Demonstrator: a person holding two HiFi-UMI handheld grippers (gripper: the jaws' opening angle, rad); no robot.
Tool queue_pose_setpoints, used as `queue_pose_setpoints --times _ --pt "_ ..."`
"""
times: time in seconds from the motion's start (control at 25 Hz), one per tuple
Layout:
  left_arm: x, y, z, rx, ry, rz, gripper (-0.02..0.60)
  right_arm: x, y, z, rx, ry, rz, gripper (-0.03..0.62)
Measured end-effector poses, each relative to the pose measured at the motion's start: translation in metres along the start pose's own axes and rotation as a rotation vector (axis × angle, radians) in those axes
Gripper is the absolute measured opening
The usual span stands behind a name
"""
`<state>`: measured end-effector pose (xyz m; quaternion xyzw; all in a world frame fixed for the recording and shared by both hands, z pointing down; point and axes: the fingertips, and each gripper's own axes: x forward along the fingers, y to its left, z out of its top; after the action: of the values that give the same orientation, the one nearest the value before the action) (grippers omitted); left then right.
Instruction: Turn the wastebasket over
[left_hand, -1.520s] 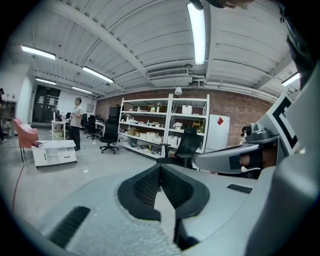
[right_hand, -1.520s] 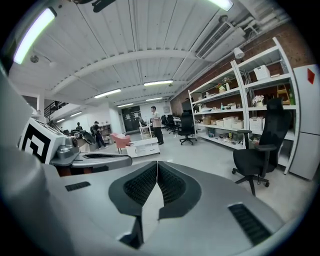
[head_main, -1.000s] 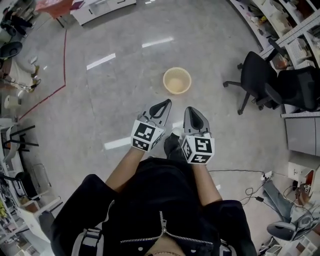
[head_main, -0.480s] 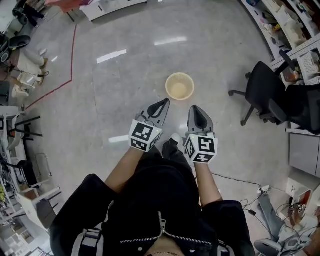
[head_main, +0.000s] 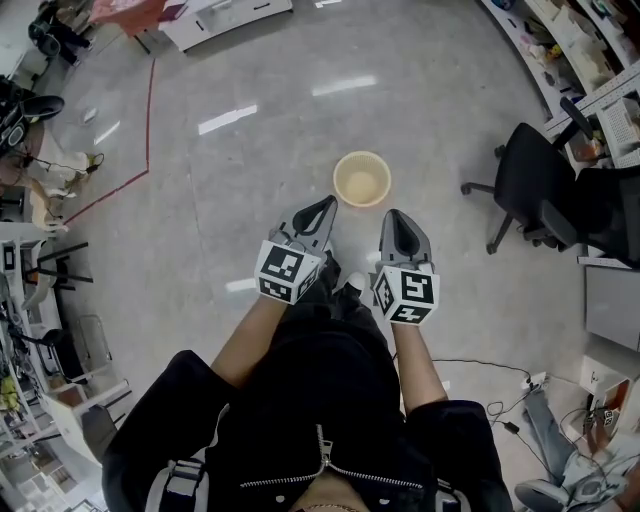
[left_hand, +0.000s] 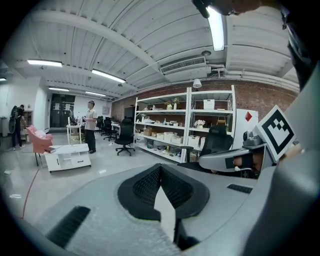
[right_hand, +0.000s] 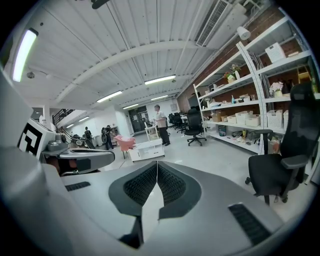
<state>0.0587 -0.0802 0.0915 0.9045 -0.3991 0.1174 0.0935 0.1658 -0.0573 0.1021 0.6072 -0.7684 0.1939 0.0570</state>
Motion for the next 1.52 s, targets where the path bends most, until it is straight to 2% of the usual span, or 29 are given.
queue_pose_setpoints --times 0.36,0.72,1.0,1.28,1.52 --pt "0.038 0.031 0.009 -0.020 -0.028 -0.040 0.005 0.044 0.012 0.011 -0.042 0.028 -0.002 0.011" --pt "0.083 0.088 0.015 -0.016 -0.029 -0.076 0.005 0.110 0.009 0.033 -0.079 0.039 -0.035 0.011" --pt "0.109 0.114 0.010 -0.008 -0.008 -0.122 0.005 0.142 0.000 0.031 -0.086 0.075 -0.071 0.011" --pt "0.128 0.127 0.007 -0.001 -0.001 -0.149 0.005 0.163 -0.001 0.031 -0.091 0.078 -0.071 0.011" --pt "0.126 0.124 0.005 -0.004 0.000 -0.142 0.005 0.162 -0.003 0.027 -0.095 0.076 -0.058 0.011"
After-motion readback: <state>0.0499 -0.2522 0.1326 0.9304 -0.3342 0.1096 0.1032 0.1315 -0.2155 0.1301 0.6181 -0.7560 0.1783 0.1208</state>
